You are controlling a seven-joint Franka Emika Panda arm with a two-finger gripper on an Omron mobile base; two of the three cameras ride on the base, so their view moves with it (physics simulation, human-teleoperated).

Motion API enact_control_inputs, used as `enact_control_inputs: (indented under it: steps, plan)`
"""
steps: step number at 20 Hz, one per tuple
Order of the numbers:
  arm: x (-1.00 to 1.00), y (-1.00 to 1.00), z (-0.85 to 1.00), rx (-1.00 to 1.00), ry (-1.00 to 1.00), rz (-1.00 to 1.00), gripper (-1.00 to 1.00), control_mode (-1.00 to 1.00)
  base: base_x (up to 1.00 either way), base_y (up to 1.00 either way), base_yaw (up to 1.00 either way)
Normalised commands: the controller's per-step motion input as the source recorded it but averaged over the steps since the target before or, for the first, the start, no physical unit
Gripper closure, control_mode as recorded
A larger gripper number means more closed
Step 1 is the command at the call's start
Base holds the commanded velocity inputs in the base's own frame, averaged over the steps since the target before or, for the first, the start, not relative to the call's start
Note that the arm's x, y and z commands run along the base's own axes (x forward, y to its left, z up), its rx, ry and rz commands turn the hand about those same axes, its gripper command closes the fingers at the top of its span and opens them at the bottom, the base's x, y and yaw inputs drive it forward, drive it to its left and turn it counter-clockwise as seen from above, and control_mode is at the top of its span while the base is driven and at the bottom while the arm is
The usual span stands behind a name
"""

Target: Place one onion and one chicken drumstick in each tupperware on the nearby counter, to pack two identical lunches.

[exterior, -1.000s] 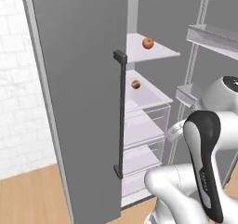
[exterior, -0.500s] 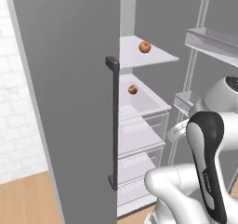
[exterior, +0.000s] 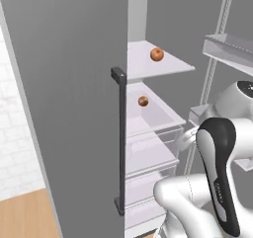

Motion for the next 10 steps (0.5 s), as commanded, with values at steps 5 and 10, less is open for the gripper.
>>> enact_control_inputs:
  steps: [5,10]
  plan:
    - [0.0,0.0,0.0,0.0,0.0,0.0,-1.0,1.0,0.16,-0.19,0.0]
    - [0.0,0.0,0.0,0.0,0.0,0.0,-1.0,1.0,0.14,-0.25,-0.01]
